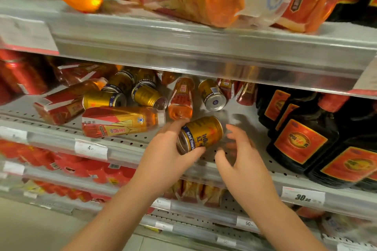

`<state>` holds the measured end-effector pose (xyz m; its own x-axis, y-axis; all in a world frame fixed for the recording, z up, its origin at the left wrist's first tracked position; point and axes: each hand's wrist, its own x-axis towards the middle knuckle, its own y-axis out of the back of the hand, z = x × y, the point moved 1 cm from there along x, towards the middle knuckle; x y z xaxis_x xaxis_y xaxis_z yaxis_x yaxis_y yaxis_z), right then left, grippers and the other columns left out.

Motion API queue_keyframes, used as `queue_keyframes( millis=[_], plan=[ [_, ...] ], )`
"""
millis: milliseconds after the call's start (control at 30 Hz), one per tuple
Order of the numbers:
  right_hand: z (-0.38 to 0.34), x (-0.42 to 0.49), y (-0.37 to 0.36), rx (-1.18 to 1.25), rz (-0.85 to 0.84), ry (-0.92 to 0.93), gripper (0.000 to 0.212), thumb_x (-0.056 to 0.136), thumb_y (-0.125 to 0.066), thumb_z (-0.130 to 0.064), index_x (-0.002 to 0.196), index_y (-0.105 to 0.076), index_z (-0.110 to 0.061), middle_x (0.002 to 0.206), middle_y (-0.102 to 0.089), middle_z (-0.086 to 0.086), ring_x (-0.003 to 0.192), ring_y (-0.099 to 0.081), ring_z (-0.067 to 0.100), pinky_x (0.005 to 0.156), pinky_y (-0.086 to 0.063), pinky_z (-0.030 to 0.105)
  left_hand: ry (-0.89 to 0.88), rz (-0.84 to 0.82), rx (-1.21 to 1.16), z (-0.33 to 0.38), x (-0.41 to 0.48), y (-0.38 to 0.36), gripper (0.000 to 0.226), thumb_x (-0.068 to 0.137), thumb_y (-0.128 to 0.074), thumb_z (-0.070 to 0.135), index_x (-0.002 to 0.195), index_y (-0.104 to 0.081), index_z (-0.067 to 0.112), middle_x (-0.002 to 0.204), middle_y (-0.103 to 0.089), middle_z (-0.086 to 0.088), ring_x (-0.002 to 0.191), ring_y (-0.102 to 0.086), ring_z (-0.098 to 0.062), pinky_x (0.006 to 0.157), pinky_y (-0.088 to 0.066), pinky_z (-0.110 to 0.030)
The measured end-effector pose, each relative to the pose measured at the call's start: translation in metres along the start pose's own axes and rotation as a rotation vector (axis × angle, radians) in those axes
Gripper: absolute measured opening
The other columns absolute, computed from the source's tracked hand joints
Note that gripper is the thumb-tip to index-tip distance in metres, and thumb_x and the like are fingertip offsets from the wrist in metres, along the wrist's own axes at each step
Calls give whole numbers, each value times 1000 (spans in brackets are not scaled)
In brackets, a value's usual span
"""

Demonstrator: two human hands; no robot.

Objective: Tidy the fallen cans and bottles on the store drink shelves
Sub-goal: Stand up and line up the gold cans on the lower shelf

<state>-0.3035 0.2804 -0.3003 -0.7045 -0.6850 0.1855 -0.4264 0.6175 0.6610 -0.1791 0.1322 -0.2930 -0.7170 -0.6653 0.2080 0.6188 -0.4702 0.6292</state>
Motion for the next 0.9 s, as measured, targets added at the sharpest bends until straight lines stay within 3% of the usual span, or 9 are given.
queue_keyframes(
  millis=[133, 233, 300, 367, 467, 633, 767, 900],
  plan=[
    [-22, 6, -5, 61, 99, 20, 53, 87, -50, -48, 137, -33, -55, 127, -48, -22, 111, -48, -13, 75, -39, 13, -12, 75, -90, -7, -17, 38, 70, 70, -67, 75, 132, -37, 62, 117, -48, 35, 108, -54, 13, 79, -50, -14],
    [-32, 29, -14, 25, 144, -24, 55, 89, -56, -42, 138, -34, -53, 136, -47, -11, 103, -50, -19, 75, -41, 17, -41, 71, -71, -17, -27, 71, 58, 74, -69, 72, 121, -34, 74, 118, -42, 45, 112, -48, 19, 77, -44, -2],
    [-33, 54, -20, -54, 151, -54, 58, 91, -59, -38, 144, -36, -46, 143, -44, -2, 115, -52, -4, 84, -42, 25, -51, 76, -54, -26, -28, 89, 56, 76, -71, 68, 119, -36, 71, 119, -45, 44, 113, -45, 23, 78, -39, 3],
    [-32, 83, -26, -154, 194, -39, 56, 92, -63, -35, 144, -42, -31, 139, -47, 6, 125, -50, 25, 90, -38, 31, -43, 85, -54, -36, -26, 101, 61, 77, -73, 66, 127, -40, 61, 118, -49, 40, 110, -47, 23, 73, -43, -1],
    [-27, 122, -36, -294, 188, -75, 67, 90, -68, -45, 146, -39, -23, 142, -46, 13, 128, -48, 36, 99, -41, 39, -31, 96, -66, -47, -22, 113, 65, 77, -76, 61, 134, -47, 48, 118, -54, 34, 108, -52, 20, 73, -43, -2],
    [-11, 158, -57, -308, 178, -142, 81, 85, -71, -51, 150, -30, -27, 150, -40, 15, 134, -44, 40, 104, -41, 47, -7, 93, -77, -61, -19, 113, 69, 74, -76, 67, 135, -47, 52, 120, -54, 33, 109, -51, 20, 77, -42, -6],
    [-5, 160, -63, -160, 241, -100, 72, 88, -71, -43, 148, -38, -25, 146, -47, 12, 132, -47, 35, 101, -41, 39, 21, 103, -103, -66, -25, 112, 70, 69, -70, 76, 131, -48, 56, 120, -55, 35, 110, -56, 13, 86, -46, -16],
    [-10, 142, -54, -89, 290, -52, 63, 88, -68, -48, 143, -41, -34, 142, -52, 5, 129, -50, 30, 96, -39, 36, 29, 156, -135, -62, -26, 119, 65, 69, -70, 74, 127, -47, 59, 118, -58, 33, 110, -58, 11, 79, -46, -11]
  ],
)
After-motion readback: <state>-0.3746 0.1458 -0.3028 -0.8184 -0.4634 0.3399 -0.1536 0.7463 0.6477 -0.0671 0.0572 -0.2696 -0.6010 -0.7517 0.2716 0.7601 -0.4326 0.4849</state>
